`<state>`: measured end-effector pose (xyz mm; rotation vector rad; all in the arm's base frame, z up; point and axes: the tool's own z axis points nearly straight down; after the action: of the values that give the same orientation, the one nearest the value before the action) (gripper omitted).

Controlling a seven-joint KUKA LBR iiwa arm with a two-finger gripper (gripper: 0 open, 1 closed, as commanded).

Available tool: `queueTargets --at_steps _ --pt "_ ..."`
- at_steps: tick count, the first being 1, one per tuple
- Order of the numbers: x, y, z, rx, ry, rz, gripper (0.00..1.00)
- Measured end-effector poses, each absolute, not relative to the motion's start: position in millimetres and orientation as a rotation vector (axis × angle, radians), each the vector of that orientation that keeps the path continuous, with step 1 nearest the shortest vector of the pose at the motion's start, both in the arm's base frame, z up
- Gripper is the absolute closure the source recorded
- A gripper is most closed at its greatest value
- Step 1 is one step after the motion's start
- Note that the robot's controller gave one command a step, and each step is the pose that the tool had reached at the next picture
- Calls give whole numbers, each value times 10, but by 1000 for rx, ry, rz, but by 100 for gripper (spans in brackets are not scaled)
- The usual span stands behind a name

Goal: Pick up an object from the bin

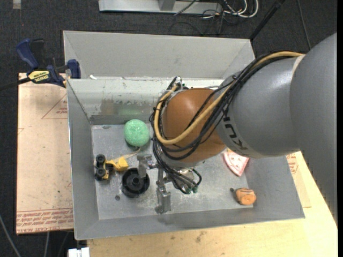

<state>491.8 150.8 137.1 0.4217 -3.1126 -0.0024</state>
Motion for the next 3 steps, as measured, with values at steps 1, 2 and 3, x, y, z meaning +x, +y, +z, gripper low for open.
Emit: queueTargets --at_steps 1,2,3 --pt "4918 1507 1370 421 -3113 -2 0" --pt "5289 1724 1066 583 -3098 -2 0" --pt "5319 1785 840 548 -3107 -7 0"
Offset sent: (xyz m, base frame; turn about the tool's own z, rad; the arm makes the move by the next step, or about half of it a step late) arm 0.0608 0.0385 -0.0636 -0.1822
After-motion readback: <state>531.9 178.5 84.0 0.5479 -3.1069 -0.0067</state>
